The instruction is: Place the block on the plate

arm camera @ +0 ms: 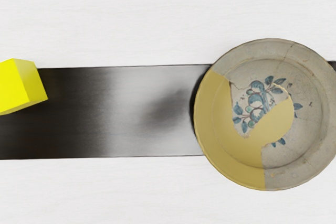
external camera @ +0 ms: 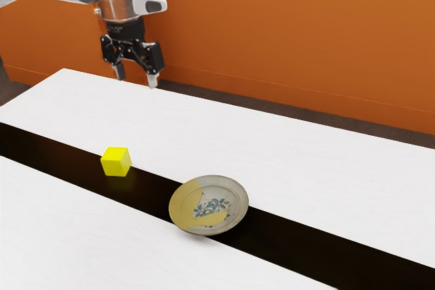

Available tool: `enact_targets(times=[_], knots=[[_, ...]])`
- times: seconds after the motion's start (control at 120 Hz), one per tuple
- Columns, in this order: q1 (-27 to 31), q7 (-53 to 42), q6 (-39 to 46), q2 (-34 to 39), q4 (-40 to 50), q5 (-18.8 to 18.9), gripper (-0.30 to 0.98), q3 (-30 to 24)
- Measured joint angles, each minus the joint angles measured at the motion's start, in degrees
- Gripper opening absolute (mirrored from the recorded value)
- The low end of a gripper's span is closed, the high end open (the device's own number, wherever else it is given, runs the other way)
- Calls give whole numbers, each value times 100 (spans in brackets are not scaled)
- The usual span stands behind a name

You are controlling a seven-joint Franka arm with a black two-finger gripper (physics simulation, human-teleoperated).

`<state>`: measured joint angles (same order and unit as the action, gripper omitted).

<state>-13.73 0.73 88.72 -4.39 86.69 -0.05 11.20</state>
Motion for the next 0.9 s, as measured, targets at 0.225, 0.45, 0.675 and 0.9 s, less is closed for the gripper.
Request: enact_targets(times=[0.225, 0.45, 0.675, 0.9], knots=[[-44, -24, 140, -43, 39, -1, 69, 66], [18, 39, 362, 18, 760, -70, 69, 697], [22, 259, 717, 157, 1560, -106, 69, 1096], [-277, 393, 1281, 439, 2332, -68, 69, 1655]])
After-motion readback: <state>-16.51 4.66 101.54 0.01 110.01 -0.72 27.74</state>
